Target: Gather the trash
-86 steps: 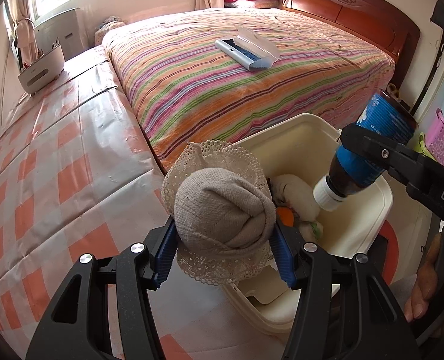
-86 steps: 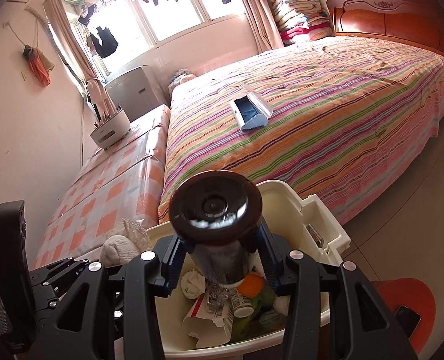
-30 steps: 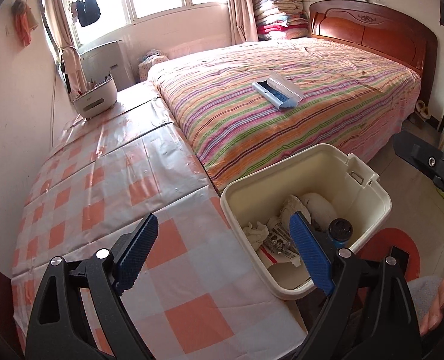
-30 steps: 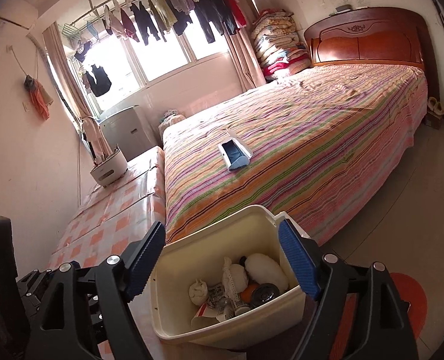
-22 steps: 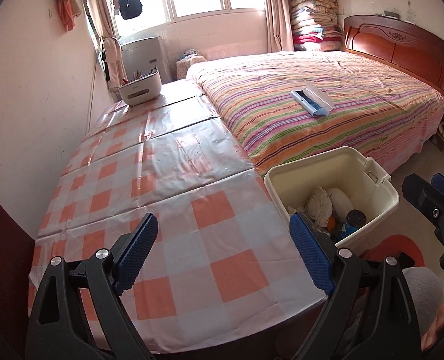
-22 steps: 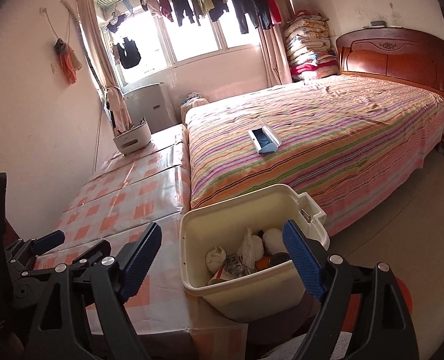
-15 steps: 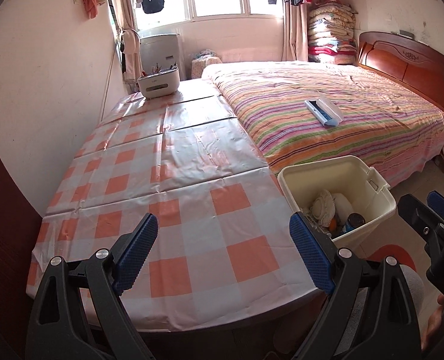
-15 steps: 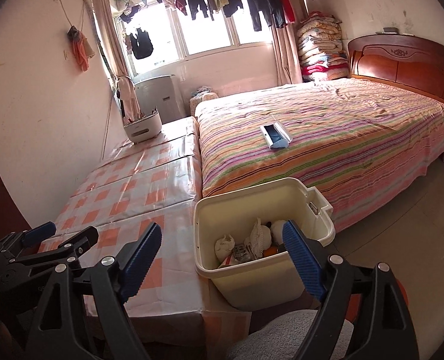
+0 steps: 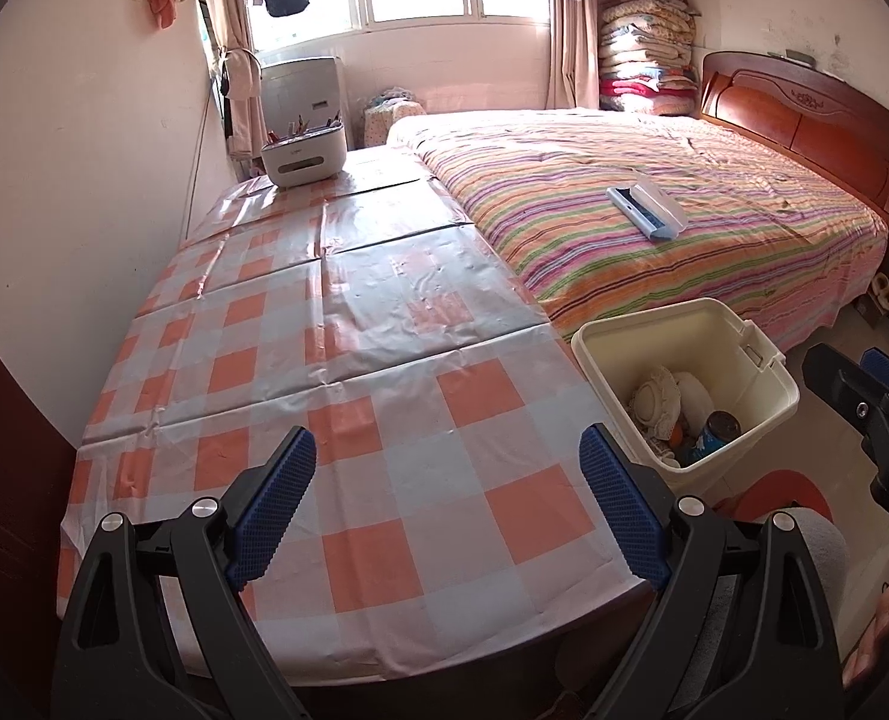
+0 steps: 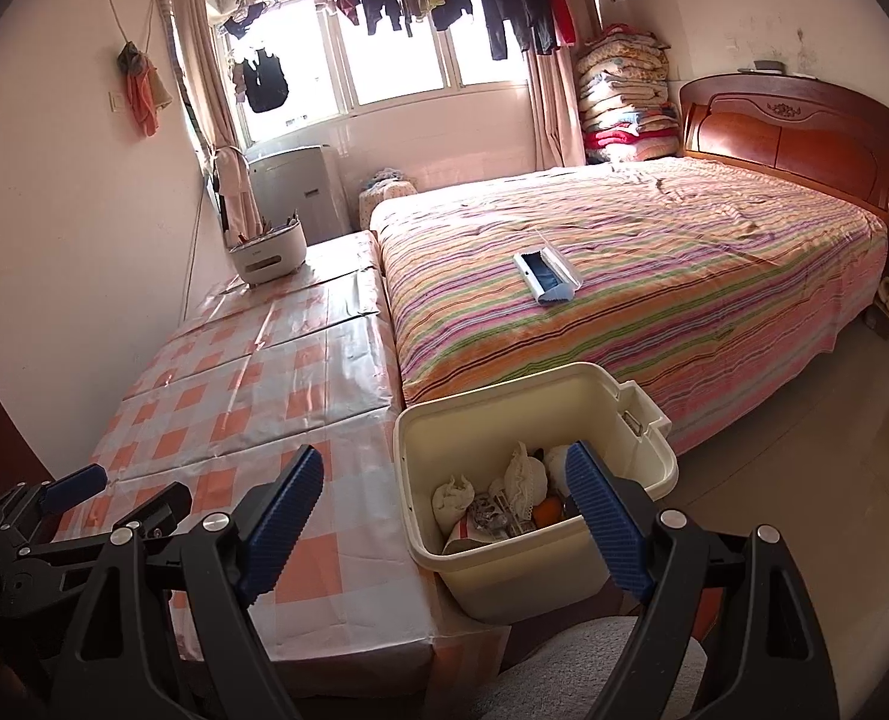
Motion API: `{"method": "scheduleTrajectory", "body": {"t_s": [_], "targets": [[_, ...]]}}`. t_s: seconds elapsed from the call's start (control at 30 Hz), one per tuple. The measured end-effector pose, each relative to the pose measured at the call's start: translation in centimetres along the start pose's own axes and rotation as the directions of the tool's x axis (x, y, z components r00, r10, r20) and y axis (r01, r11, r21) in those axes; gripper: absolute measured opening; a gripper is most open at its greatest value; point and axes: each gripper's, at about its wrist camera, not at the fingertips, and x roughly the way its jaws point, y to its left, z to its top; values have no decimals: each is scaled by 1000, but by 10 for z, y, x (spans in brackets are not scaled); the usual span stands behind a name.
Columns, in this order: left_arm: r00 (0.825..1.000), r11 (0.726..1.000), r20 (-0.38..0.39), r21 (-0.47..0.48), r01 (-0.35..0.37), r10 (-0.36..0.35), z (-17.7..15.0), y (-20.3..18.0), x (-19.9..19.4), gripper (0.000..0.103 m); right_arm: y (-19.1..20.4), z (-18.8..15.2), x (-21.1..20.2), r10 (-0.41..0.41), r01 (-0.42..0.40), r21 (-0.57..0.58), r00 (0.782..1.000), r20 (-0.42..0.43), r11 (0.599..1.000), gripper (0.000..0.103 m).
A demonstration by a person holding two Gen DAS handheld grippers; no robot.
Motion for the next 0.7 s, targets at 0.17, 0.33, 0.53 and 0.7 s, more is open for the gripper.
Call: {"method": "scheduleTrajectory", "body": {"t_s": [0.17,0.33,0.53,0.7], "targets": [[1000,1000,-2,6,-1,1,7,2,6,88,1,8,9,-6,6,2,1000,-4,1000,81],[1000,1000,1,27,-14,14,14,-1,14,88,0,14,21,0,1,16,1000,-17,1000,81],[1000,999,0,42,-16,16,22,-4,22,88,-7,19,29,-3,4,31,1000,-27,1000,81],[1000,998,-4,55,-12,12,25,-9,26,88,-13,21,34,-9,10,42,1000,-28,999,81]]}}
